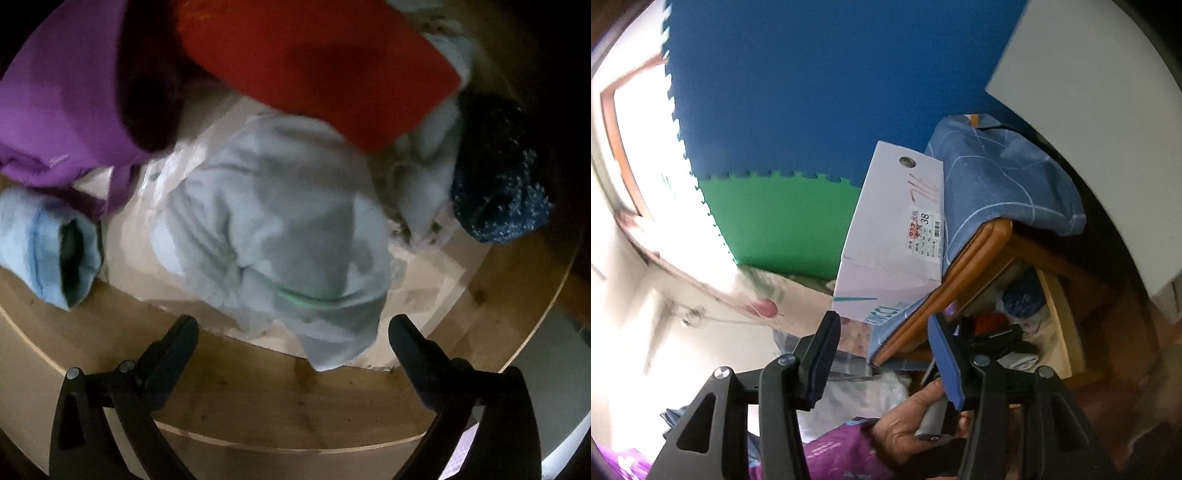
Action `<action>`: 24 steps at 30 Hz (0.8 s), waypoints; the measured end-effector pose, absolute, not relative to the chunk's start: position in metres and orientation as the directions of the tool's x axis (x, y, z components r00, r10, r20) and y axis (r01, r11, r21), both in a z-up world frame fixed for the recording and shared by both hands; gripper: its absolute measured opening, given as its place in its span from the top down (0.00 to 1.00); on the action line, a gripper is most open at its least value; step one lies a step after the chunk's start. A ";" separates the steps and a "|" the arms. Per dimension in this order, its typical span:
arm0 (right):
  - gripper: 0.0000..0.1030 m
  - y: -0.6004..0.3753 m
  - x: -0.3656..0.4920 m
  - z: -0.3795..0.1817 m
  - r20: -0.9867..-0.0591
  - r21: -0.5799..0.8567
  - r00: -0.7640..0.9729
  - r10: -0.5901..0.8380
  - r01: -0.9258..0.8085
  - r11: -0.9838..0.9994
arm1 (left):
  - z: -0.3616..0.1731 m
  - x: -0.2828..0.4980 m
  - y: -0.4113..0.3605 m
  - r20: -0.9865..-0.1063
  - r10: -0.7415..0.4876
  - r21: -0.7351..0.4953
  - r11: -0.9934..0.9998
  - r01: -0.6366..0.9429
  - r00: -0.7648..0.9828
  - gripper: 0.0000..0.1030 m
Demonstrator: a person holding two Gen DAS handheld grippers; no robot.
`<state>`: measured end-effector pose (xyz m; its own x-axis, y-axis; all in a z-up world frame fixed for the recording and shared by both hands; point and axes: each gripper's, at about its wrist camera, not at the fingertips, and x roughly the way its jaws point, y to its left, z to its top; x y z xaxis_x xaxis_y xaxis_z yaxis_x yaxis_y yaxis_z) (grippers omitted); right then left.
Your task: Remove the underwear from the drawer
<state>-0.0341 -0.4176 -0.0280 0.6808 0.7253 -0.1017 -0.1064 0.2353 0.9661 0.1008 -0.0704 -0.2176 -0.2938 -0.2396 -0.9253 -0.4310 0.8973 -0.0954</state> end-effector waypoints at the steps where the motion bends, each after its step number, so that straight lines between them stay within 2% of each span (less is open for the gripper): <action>1: 0.50 -0.419 -0.033 -0.032 -0.086 0.974 0.679 0.729 -0.096 0.205 | -0.213 0.100 -0.067 -0.933 -0.243 -0.105 0.888 -0.448 -0.264 0.05; 3: 0.50 -0.421 -0.033 -0.037 -0.068 0.982 0.677 0.732 -0.083 0.168 | -0.210 0.100 -0.067 -0.944 -0.199 -0.065 0.893 -0.445 -0.263 0.25; 4: 0.50 -0.421 -0.032 -0.038 -0.066 0.984 0.678 0.732 -0.079 0.162 | -0.207 0.098 -0.066 -0.943 -0.239 -0.115 0.888 -0.446 -0.231 0.72; 5: 0.50 -0.422 -0.032 -0.038 -0.067 0.984 0.681 0.730 -0.076 0.161 | -0.205 0.098 -0.066 -0.949 -0.227 -0.114 0.894 -0.434 -0.218 0.73; 10: 0.50 -0.423 -0.033 -0.037 -0.072 0.983 0.689 0.721 -0.072 0.167 | -0.183 0.094 -0.068 -0.963 -0.242 -0.180 0.908 -0.378 -0.121 0.89; 16: 0.50 -0.424 -0.031 -0.040 -0.082 0.984 0.694 0.715 -0.056 0.168 | -0.150 0.067 -0.057 -0.940 -0.339 -0.320 0.849 -0.420 0.031 0.91; 24: 0.50 -0.423 -0.030 -0.042 -0.108 0.982 0.699 0.707 -0.038 0.187 | -0.090 0.037 -0.043 -0.909 -0.379 -0.417 0.835 -0.359 0.173 0.97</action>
<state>-0.0295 -0.4231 -0.0422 0.6992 0.7067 -0.1078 -0.0382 0.1875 0.9815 0.0368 -0.0425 -0.0901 0.1725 -0.3794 -0.9090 -0.3589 0.8352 -0.4167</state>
